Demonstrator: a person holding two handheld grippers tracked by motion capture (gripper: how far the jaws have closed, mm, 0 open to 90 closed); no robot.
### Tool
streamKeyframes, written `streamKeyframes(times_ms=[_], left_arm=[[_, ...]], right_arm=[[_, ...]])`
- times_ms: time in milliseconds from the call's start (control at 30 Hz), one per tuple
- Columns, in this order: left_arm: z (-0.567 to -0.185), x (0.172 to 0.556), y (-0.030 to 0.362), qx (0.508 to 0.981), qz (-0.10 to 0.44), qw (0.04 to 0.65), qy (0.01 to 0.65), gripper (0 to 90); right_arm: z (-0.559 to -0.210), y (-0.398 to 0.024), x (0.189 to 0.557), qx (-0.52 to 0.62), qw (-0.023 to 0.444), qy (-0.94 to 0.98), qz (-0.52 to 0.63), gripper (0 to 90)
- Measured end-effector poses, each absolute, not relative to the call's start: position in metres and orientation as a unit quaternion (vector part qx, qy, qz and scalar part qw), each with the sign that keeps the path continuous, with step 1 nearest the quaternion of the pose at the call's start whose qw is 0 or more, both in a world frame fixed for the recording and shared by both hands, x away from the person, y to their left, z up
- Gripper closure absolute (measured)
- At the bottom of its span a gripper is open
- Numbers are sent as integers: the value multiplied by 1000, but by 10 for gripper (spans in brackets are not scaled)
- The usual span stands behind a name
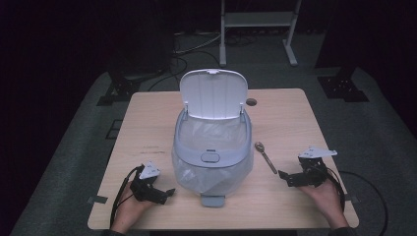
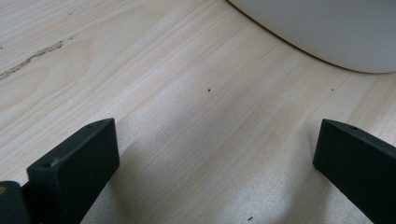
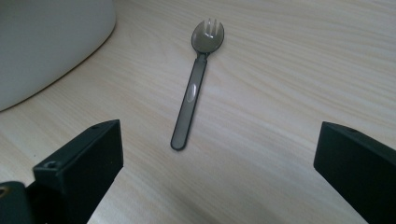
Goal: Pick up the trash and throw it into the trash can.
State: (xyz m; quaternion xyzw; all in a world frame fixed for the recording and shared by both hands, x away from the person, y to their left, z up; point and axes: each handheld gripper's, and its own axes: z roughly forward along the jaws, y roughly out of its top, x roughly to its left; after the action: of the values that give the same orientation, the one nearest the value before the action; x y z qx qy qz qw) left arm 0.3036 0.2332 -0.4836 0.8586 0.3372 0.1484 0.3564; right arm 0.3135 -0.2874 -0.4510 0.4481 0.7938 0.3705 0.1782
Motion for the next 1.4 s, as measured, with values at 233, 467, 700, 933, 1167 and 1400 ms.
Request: streamKeyframes(times_ms=[233,467,700,933,1167,1400], left_arm=[[-484,303,233,857,150,355,342,0],[-484,303,233,857,150,356,343,0],[-484,303,233,857,150,356,343,0],[-484,303,233,857,150,355,342,0],[-484,303,233,857,150,356,343,0],[-484,303,232,856,150,356,343,0]], right_arm=[[-447,-279,322,449,180,793,370,8],[-445,-275,329,449,179,791,374,42],[-442,-270,336,449,182,788,380,52],[-442,-266,344,449,182,791,374,56],[-441,-259,353,448,183,790,376,78],[-442,-253,363,449,184,790,375,82]])
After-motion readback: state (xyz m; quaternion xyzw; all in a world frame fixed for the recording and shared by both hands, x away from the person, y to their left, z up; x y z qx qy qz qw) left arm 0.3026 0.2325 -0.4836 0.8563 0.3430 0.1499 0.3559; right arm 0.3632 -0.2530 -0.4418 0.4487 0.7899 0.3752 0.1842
